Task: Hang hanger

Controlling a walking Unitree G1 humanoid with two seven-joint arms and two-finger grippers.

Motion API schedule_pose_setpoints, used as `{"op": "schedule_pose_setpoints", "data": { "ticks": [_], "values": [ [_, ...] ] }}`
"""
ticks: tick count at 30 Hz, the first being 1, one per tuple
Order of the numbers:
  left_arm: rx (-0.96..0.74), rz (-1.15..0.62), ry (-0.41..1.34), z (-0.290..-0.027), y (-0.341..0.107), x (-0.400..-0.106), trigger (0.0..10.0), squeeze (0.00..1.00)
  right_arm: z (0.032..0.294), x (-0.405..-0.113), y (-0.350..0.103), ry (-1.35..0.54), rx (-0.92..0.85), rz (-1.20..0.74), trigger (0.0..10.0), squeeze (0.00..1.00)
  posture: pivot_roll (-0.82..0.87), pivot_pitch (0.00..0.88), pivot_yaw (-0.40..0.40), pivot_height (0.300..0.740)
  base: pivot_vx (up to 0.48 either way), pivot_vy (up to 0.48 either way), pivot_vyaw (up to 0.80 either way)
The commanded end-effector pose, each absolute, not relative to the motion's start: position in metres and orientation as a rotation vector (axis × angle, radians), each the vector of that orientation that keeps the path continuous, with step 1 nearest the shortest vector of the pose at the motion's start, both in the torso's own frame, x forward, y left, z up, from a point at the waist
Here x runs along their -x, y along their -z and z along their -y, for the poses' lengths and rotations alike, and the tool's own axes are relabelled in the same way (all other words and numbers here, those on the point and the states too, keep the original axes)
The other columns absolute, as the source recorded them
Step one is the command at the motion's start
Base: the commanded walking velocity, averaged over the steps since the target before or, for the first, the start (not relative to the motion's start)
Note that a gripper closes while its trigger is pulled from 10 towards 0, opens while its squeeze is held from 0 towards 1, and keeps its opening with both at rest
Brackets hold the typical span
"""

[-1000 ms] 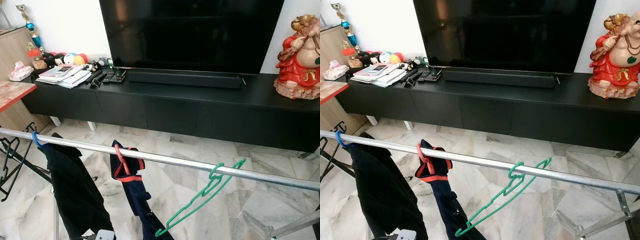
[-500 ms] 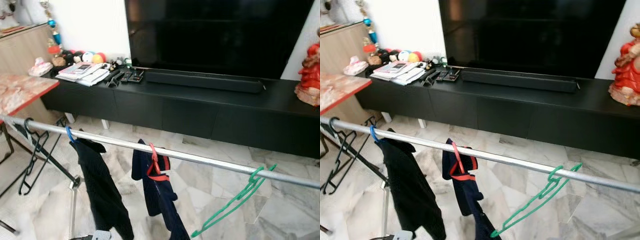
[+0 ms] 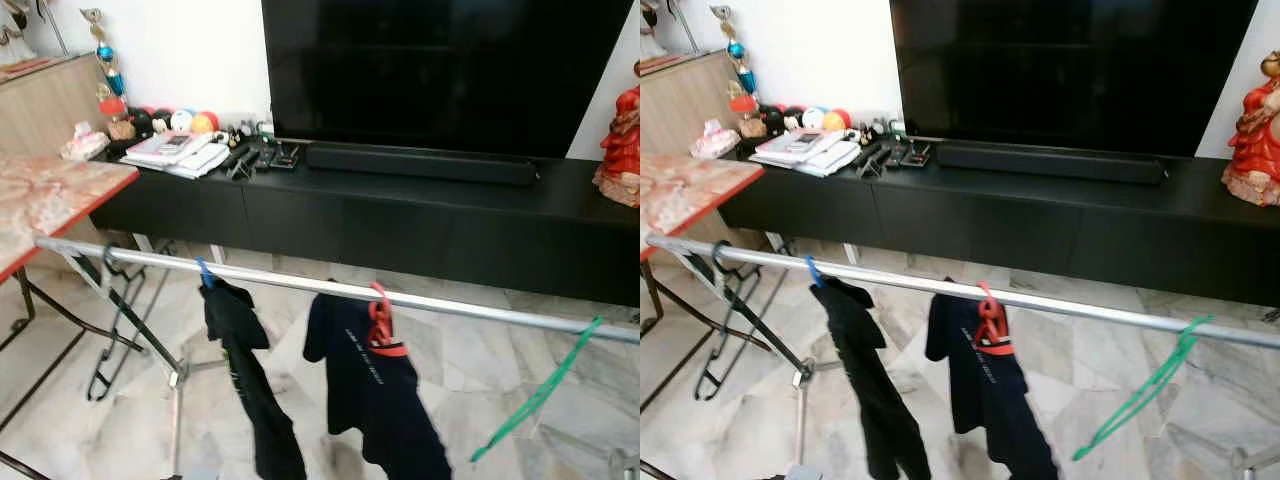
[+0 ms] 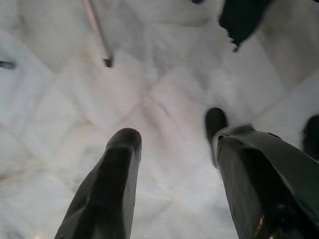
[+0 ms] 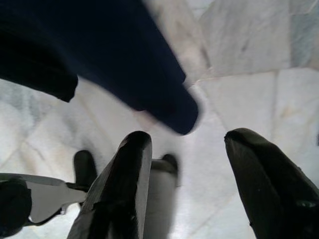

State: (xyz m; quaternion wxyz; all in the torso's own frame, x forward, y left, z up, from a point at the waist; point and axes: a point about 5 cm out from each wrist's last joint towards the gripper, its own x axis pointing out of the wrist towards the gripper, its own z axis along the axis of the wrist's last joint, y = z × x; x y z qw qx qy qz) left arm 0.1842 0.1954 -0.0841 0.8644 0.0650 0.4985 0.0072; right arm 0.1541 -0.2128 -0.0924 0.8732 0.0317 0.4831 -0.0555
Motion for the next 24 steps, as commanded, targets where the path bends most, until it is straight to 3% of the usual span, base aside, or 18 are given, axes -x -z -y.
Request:
{"op": "schedule_pose_setpoints", "data": {
  "ticks": [1,8,16,24],
  "values": [
    [-0.133,-1.044,0.004,-0.19,0.084,-0.185,10.0,0.0,0.219,-0.147,0.094,0.138,-0.059,-1.033,10.0,0.0,-0.05,0.0,0.039,0.74,0.0,0.428,0.0],
    [-0.133,-1.042,0.006,-0.192,0.084,-0.185,10.0,0.0,0.224,-0.14,0.095,0.144,-0.062,-1.042,10.0,0.0,-0.05,0.0,0.04,0.74,0.0,0.406,0.0],
    [-0.152,-1.038,0.03,-0.192,0.084,-0.185,10.0,0.0,0.237,-0.129,0.096,0.151,-0.061,-1.048,10.0,0.0,-0.05,0.0,0.044,0.74,0.0,0.0,0.0],
    [-0.162,-1.044,0.04,-0.193,0.086,-0.181,10.0,0.0,0.23,-0.137,0.093,0.123,-0.055,-0.993,10.0,0.0,-0.07,0.0,0.047,0.74,0.0,0.0,0.0]
  ]
}}
